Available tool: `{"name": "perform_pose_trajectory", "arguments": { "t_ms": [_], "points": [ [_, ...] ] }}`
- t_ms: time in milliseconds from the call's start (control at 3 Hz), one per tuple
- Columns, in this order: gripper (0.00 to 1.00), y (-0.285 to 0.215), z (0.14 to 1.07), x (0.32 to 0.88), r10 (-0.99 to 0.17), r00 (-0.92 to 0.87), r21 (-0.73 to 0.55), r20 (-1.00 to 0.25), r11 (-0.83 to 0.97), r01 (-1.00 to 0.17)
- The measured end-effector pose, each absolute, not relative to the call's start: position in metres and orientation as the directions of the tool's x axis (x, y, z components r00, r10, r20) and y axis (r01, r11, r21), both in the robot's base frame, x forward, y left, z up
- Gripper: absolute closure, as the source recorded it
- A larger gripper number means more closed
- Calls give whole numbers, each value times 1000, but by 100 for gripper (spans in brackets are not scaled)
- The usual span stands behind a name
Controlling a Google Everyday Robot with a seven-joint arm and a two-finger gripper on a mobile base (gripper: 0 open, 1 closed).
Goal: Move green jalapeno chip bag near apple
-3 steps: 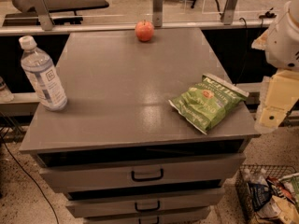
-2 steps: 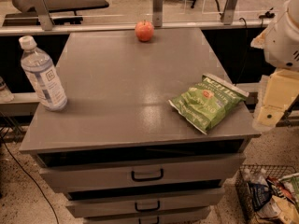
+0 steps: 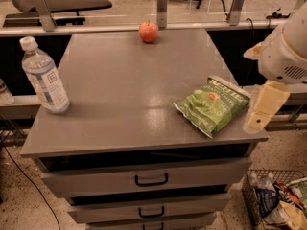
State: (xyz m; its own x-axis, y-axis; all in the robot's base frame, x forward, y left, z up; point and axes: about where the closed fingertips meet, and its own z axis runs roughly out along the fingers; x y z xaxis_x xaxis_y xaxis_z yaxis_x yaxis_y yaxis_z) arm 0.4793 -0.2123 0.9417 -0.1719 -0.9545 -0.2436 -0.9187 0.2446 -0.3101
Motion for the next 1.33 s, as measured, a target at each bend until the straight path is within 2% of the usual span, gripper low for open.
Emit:
{"name": "perform_pose_trajectory", "arguments": {
  "t_ms": [667,1333],
  "points": [
    [0,-194,889,512,-906,-178,-234,-385,282,-930],
    [0,-173,865,522,-867,-188,-167,-461,293,-942]
  ]
}}
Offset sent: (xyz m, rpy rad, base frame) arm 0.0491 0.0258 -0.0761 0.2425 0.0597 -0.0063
